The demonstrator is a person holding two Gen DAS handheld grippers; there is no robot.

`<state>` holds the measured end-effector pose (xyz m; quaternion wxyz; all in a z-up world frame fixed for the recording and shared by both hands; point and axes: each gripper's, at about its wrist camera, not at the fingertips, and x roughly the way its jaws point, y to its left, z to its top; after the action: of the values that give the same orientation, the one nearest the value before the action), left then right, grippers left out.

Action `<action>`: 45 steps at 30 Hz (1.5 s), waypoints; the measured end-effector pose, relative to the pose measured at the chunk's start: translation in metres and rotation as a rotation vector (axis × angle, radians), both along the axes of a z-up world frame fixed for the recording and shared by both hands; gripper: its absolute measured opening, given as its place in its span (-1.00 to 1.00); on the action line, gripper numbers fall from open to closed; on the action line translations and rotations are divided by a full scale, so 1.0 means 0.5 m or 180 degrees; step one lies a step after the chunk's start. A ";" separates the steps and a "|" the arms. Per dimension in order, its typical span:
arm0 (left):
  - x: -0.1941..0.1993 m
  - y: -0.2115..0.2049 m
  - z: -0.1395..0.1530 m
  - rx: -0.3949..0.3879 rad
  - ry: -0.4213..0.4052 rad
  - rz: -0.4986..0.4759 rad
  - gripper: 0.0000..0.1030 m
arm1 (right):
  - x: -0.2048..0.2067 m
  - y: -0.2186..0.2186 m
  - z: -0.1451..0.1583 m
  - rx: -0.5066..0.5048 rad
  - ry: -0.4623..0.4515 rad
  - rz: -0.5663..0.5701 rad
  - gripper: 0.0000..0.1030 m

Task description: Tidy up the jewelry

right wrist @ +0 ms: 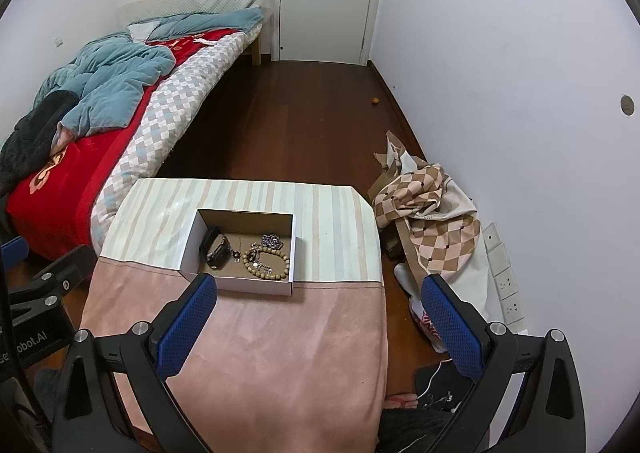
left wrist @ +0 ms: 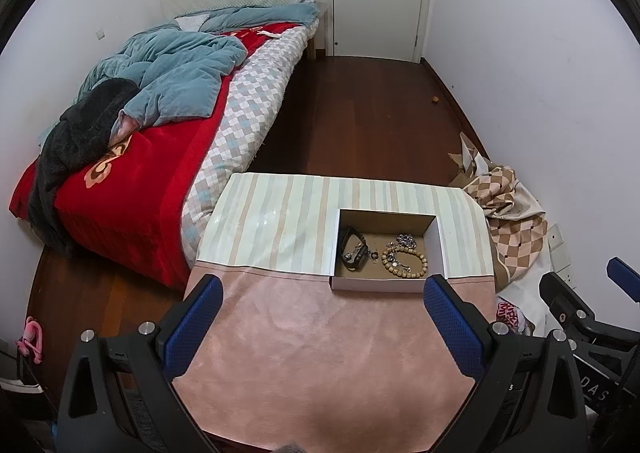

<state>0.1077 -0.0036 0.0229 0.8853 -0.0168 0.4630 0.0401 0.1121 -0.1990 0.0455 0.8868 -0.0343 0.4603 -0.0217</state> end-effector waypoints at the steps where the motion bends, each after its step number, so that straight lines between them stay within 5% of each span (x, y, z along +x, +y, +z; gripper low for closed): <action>1: -0.001 0.001 0.001 -0.0008 -0.0004 -0.0002 0.99 | 0.000 0.001 0.000 0.0006 0.0006 0.0003 1.00; 45: -0.019 0.014 -0.005 0.0017 -0.0001 0.0000 0.99 | -0.010 -0.002 -0.006 0.0029 0.0021 -0.0021 1.00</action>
<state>0.0980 0.0035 0.0203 0.8854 -0.0144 0.4627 0.0413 0.1072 -0.1999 0.0425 0.8853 -0.0288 0.4635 -0.0224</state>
